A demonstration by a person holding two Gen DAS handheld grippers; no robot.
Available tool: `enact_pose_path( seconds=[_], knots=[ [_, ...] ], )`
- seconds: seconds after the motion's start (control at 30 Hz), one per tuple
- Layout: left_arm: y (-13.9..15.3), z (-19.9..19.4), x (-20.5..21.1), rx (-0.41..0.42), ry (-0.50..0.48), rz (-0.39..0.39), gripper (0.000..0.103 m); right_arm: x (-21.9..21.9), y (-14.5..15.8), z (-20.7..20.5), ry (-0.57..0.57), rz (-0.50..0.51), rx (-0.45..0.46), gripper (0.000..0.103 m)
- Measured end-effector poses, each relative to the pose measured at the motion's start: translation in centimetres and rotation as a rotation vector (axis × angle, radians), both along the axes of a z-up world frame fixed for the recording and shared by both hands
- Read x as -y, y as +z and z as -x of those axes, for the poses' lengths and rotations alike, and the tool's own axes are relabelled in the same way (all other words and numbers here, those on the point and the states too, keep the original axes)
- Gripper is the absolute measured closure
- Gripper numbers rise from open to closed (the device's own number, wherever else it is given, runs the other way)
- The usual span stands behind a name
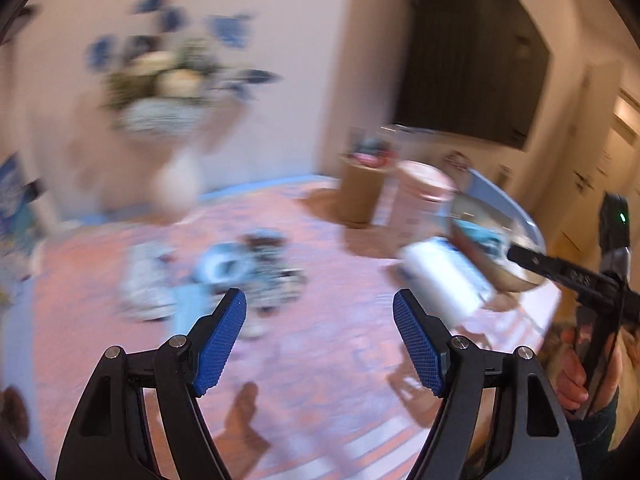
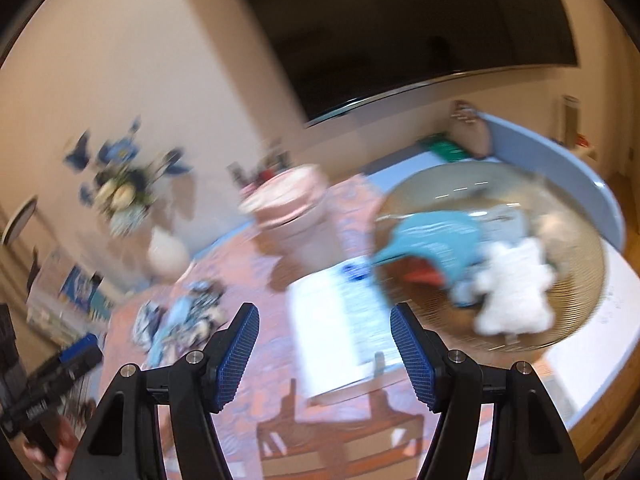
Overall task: Organize soft objects
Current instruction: 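Move both tools back over the desk toward the remaining items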
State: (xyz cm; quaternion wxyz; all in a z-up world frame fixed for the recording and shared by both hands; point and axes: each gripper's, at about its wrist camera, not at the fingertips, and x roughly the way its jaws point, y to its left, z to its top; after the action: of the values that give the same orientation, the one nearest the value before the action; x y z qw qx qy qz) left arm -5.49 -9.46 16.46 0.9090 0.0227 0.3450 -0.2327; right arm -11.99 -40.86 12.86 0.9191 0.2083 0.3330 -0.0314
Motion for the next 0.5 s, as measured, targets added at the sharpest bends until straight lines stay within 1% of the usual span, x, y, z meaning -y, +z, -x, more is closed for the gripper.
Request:
enact_pose_path(
  seconds=[0.17, 0.27, 0.37, 0.4, 0.5],
  knots=[
    [2.6, -0.1, -7.8, 0.051, 0.187, -0.040, 0.029, -6.3, -0.7, -2.1, 0.134, 0.053, -0.037, 0.036],
    [2.9, -0.8, -11.0, 0.030, 0.283, -0.085, 0.028, -9.4, -0.7, -3.3, 0.201, 0.070, -0.045, 0.036],
    [1.5, -1.8, -12.4, -0.010, 0.287, -0.054, 0.028, -12.4, -0.6, -4.9, 0.267, 0.094, -0.056, 0.036],
    [0.4, -2.4, -12.6, -0.045, 0.279, -0.036, 0.028, -13.3, -0.7, -5.4, 0.289, 0.102, -0.063, 0.036],
    [-2.5, -3.8, -12.2, -0.103, 0.258, -0.009, 0.028, -15.4, -1.5, -7.0, 0.339, 0.113, -0.104, 0.036]
  ],
)
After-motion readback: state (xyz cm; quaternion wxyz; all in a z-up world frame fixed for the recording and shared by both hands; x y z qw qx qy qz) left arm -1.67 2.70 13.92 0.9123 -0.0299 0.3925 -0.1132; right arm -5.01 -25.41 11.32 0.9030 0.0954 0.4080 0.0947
